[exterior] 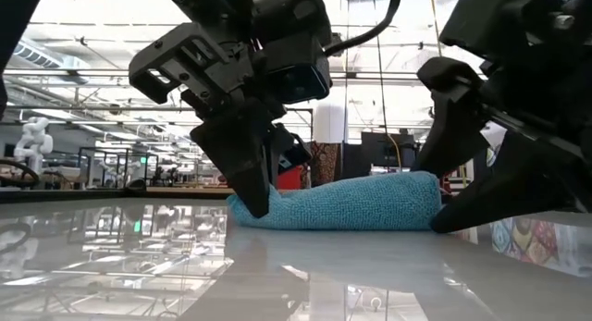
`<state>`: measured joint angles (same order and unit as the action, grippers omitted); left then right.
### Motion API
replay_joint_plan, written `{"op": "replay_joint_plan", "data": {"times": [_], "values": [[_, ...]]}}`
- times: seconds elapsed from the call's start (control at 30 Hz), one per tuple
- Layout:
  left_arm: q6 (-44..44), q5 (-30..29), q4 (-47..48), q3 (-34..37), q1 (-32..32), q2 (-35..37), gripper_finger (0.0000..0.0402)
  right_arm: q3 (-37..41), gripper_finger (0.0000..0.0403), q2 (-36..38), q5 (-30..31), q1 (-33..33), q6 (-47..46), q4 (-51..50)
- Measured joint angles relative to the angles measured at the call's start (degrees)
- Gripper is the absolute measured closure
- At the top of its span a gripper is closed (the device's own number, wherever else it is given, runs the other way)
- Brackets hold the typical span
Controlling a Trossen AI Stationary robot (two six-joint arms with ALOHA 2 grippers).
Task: Roll towel
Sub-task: Roll the blue microfiber cloth
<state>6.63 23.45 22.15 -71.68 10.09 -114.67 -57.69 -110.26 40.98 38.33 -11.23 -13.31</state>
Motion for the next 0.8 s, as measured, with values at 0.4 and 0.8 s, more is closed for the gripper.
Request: {"op": "replay_joint_plan", "data": {"times": [0.4, 0.8], "values": [[0.2, 8.2, -2.4, 0.0, -1.9, 0.0, 0.0391, 0.0, 0.0296, 0.0, -0.9, 0.0, -13.5, -2.7], [-2.5, 9.3, -2.8, 0.0, -1.9, 0.0, 0.0391, 2.0, 0.0387, 0.3, -5.5, -0.1, -30.7, -0.3]]}}
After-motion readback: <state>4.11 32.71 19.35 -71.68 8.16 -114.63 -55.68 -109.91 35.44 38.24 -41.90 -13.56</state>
